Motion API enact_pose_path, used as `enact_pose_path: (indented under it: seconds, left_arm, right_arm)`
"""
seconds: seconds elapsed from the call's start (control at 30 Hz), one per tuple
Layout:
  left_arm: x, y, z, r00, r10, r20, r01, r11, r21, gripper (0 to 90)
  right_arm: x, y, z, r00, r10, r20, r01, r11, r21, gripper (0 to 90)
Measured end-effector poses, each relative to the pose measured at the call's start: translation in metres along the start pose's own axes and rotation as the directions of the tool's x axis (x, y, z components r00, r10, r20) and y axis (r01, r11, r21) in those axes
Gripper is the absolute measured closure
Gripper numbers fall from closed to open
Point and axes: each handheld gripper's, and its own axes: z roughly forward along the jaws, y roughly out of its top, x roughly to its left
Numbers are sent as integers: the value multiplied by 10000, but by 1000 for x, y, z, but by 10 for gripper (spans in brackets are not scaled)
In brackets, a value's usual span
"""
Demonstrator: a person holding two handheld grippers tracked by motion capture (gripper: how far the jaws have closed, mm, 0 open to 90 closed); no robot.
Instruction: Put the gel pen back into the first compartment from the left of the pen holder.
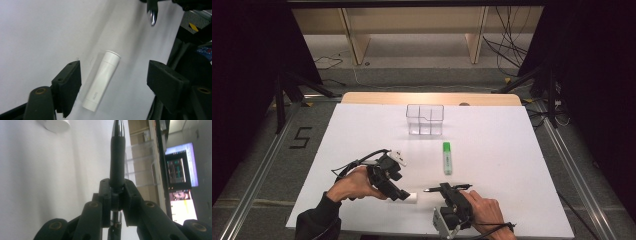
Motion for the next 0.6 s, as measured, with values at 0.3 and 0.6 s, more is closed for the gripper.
enact_pose_path:
  seconds: [0.3, 0.6]
  left_arm:
    - [5, -13, 3, 9957, -348, -854, 175, 9804, -1965, 215]
    - [2, -31, 6, 9882, -499, -1451, -69, 9302, -3669, 191]
  right_arm:
    - [-29, -22, -2, 9787, 2050, 96, -2050, 9788, -2, 797]
    - [-64, -37, 6, 8459, 5285, -716, -5318, 8461, -366, 796]
